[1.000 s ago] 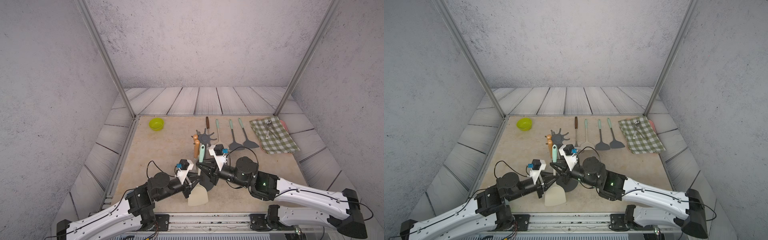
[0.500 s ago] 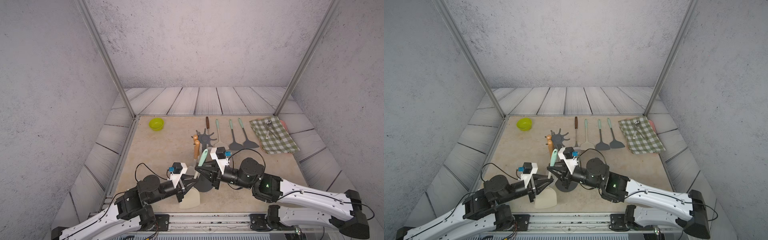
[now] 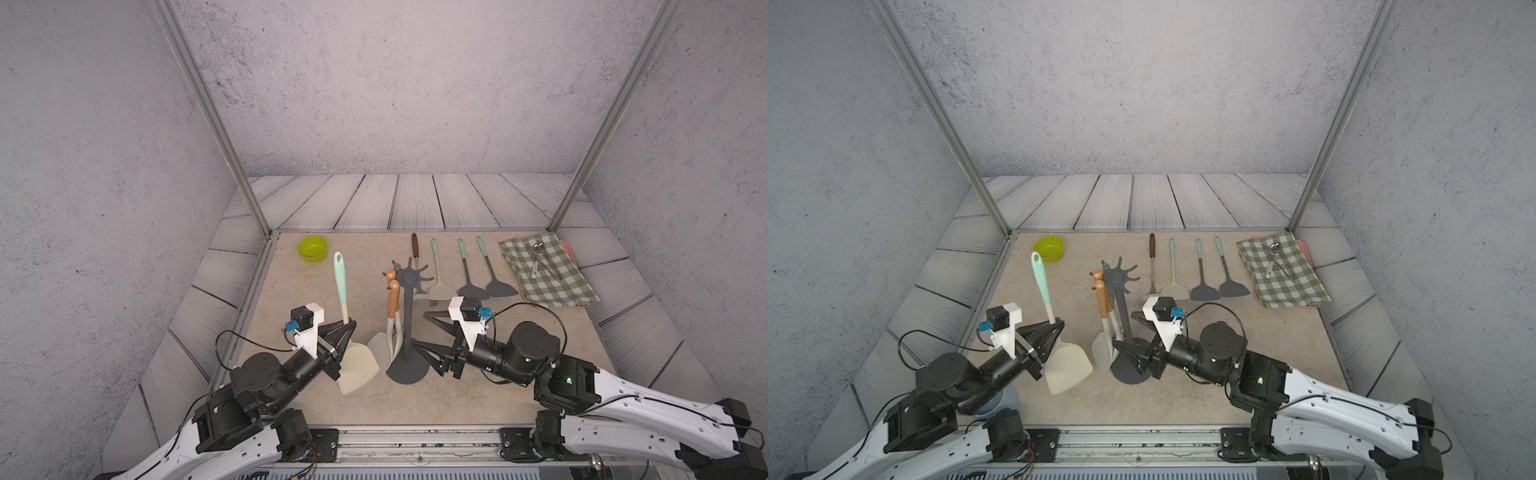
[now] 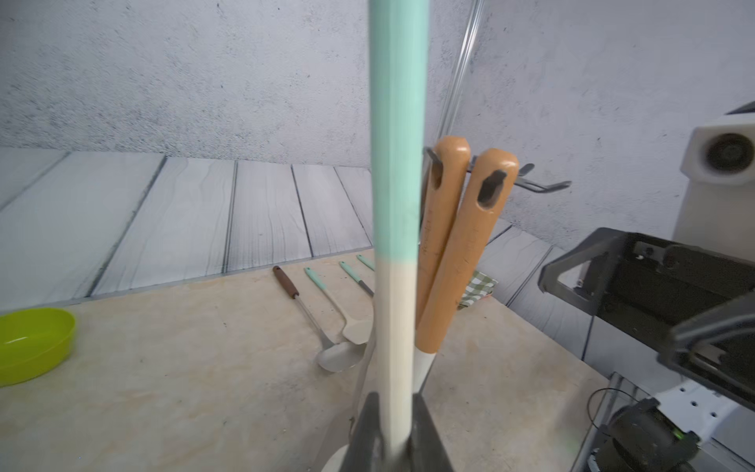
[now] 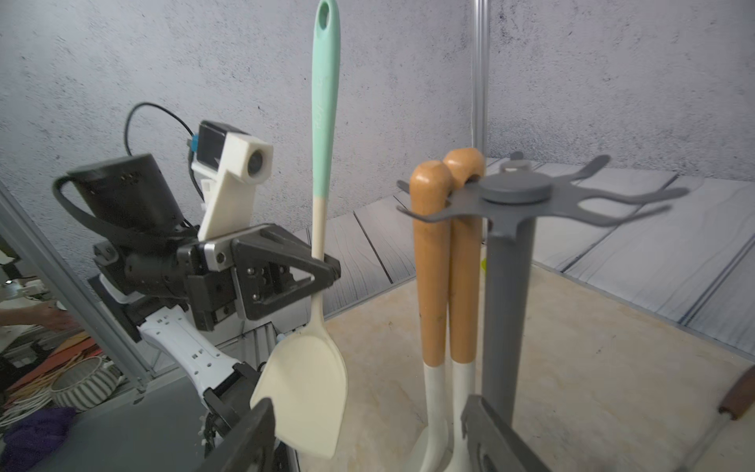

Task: Take the spatula off the kitchen utensil rack
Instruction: Place the spatula at the center of the board.

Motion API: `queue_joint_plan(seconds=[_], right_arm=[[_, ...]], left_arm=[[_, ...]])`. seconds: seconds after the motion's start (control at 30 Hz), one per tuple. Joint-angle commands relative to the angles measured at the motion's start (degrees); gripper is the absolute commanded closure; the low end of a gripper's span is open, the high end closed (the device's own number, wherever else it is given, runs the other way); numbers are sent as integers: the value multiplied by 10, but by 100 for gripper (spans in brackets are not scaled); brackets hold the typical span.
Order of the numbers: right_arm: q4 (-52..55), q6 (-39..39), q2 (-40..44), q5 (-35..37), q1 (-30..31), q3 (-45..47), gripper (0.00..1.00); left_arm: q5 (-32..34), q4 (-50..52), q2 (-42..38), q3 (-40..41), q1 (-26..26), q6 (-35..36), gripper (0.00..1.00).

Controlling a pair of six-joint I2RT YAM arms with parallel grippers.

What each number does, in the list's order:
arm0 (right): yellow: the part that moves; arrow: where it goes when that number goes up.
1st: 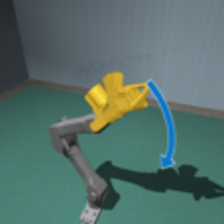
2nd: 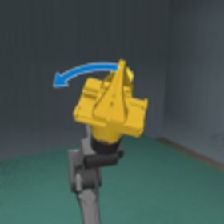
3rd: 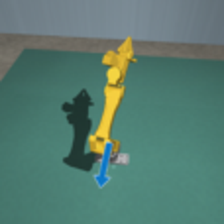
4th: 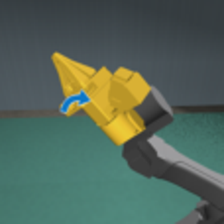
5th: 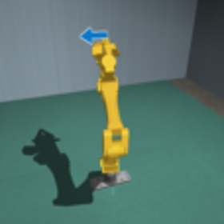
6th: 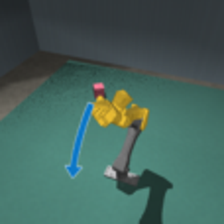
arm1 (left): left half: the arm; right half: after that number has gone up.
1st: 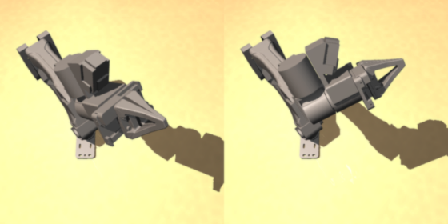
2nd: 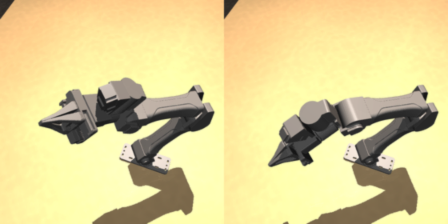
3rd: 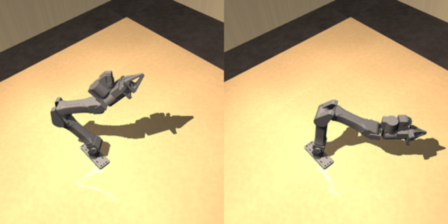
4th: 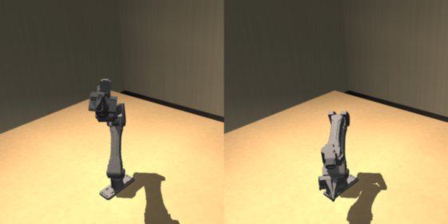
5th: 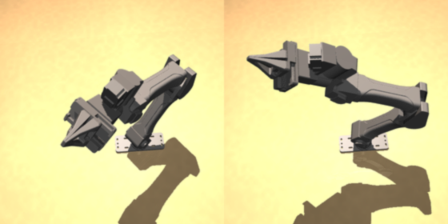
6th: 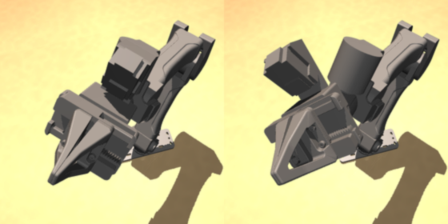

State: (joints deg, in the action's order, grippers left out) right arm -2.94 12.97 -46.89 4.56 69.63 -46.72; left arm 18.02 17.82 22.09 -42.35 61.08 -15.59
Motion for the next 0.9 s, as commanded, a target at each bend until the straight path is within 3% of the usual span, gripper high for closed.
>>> queue_joint_plan(seconds=[0.0, 0.1, 0.17, 0.33, 0.57, 0.7, 0.87], right_arm=[[45, -4, 32, 68, 0, 23, 24], [65, -1, 56, 93, -1, 40, 23], [71, 1, 69, 110, -1, 52, 22], [94, 5, 90, 157, -7, 73, 19], [134, 25, 89, 171, -47, 86, 17], [150, 47, 80, 130, -102, 94, 17], [151, 77, 69, 49, -196, 114, 16]], left_arm=[[85, 8, 40, -44, -7, 42, 100], [109, 26, 77, -90, -38, 55, 100], [81, 46, 114, -127, -85, 45, 100], [-120, 54, 212, -184, -279, -12, 100], [-338, -26, 367, -210, -447, -49, 100], [-429, -86, 467, -230, -503, -61, 100], [-512, -118, 605, -290, -519, -38, 100]])
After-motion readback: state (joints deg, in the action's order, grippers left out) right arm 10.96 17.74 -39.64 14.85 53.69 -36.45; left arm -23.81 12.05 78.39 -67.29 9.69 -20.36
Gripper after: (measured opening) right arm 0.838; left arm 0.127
